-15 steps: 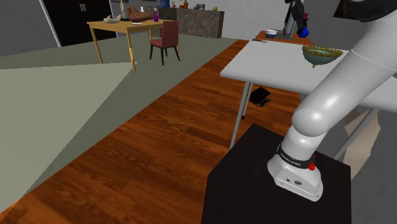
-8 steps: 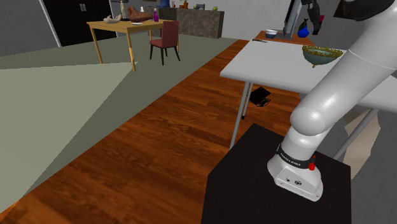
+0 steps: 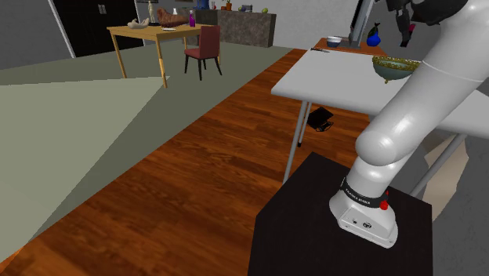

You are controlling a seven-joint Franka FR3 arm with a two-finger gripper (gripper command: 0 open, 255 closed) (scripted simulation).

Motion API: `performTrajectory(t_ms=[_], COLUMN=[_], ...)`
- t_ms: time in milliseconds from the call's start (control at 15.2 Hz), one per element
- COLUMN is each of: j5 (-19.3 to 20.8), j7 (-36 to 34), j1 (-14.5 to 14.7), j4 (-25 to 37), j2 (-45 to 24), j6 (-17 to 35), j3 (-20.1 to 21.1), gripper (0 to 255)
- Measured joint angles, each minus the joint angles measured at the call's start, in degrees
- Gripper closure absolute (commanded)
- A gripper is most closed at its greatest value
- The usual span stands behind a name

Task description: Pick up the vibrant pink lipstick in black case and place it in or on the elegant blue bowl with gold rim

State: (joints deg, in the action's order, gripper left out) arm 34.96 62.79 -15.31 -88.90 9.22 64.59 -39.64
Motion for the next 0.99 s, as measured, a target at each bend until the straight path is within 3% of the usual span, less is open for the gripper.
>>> performTrajectory(t_ms=[594,990], j5=[0.2,0.3], j7=[-4.1,-4.6], j1=[-0.1,-0.2], j4=[-8.9,-10.1], j2=[2.8,3.2], j6=[5.6,6.2], j3=[0.0,0.0], gripper=[255,255])
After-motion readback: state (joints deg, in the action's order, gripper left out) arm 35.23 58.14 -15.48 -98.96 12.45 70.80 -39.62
